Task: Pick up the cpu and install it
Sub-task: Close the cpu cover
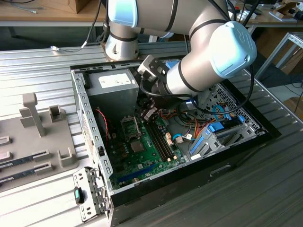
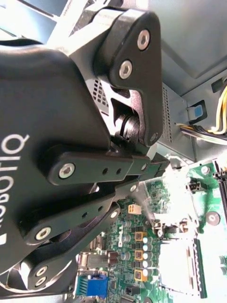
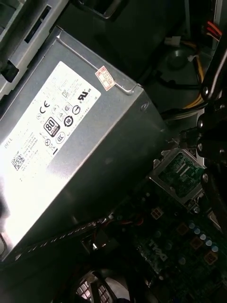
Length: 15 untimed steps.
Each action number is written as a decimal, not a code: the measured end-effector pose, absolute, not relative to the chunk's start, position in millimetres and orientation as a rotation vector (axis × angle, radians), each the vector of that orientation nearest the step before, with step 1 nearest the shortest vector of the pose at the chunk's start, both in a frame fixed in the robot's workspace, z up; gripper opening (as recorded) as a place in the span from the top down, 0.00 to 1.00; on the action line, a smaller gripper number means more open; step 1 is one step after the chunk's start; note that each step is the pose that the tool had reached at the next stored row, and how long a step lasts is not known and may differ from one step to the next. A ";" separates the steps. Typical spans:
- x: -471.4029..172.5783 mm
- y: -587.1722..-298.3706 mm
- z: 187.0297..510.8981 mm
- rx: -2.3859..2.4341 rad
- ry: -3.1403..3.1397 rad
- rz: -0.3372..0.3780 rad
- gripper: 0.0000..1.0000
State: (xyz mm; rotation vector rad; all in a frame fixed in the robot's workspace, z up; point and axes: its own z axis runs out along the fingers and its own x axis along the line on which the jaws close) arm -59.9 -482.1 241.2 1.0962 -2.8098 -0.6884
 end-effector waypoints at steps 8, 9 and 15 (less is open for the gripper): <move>-43.1 -478.7 230.2 1.083 -2.792 -0.703 0.89; -40.7 -474.2 225.2 1.082 -2.791 -0.704 0.89; -40.3 -465.1 212.0 1.082 -2.791 -0.704 0.89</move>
